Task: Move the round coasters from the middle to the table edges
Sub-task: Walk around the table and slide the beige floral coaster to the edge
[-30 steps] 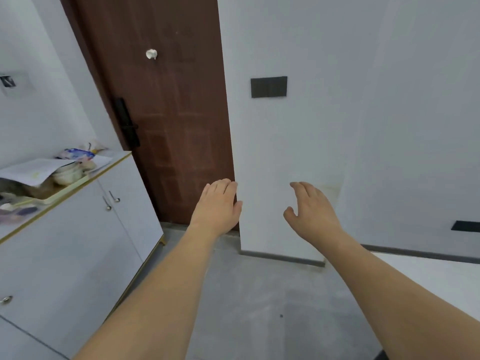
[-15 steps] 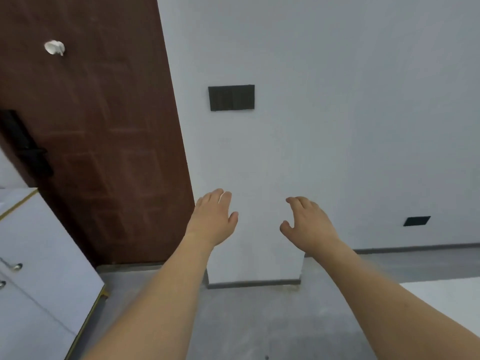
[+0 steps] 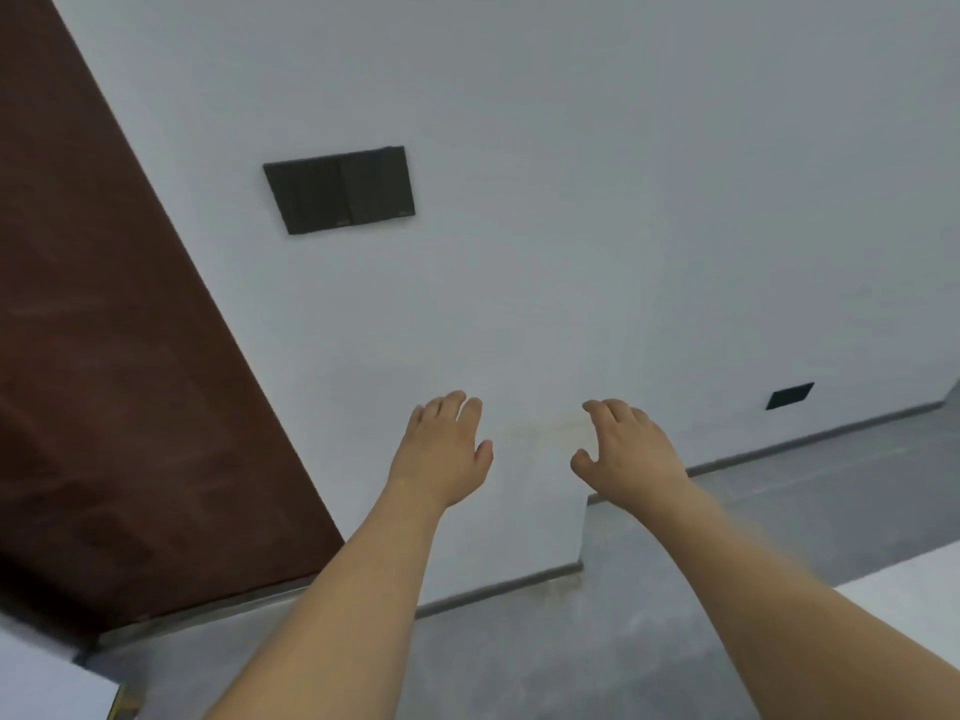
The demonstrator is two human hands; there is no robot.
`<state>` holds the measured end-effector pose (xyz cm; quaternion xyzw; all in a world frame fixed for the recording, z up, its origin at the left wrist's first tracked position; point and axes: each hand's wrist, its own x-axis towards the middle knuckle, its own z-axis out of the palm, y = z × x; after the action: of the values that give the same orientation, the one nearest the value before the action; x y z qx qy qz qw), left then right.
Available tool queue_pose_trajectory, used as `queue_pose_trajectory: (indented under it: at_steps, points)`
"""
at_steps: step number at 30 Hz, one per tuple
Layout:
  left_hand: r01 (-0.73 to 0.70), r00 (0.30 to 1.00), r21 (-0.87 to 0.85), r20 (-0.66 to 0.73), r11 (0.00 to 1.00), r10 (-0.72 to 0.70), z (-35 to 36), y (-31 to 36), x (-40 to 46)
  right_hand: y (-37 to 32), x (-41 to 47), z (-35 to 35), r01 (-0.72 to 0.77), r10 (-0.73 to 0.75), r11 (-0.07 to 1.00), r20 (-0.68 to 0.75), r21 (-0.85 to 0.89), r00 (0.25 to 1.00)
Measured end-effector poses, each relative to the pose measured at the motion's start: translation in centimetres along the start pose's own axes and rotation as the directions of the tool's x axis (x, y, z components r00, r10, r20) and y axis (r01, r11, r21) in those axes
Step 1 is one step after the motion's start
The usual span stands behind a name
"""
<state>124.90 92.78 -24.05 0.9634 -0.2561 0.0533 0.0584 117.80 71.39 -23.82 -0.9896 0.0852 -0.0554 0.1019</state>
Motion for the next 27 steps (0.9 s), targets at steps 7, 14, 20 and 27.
queue_pose_trajectory:
  at_steps: [7,14,20,27]
  points:
    - [-0.205,0.977,-0.022,0.045,0.978,0.206,3.8,2.6,10.1,5.3,5.5,1.6,-0.169,0.169,0.985,0.032,0.021,0.985]
    - [-0.431,0.890,-0.079,0.124,0.899,0.438,8.7,5.3,18.6,9.9,8.1,4.3,-0.431,0.427,0.900,0.073,0.062,0.901]
    - [-0.571,0.784,-0.181,0.169,0.800,0.598,12.3,10.9,25.0,14.2,8.6,5.0,-0.604,0.602,0.794,0.054,0.065,0.797]
    - [-0.689,0.657,-0.208,0.224,0.694,0.719,16.0,20.9,30.8,22.4,6.7,6.6,-0.772,0.768,0.628,0.082,0.099,0.635]
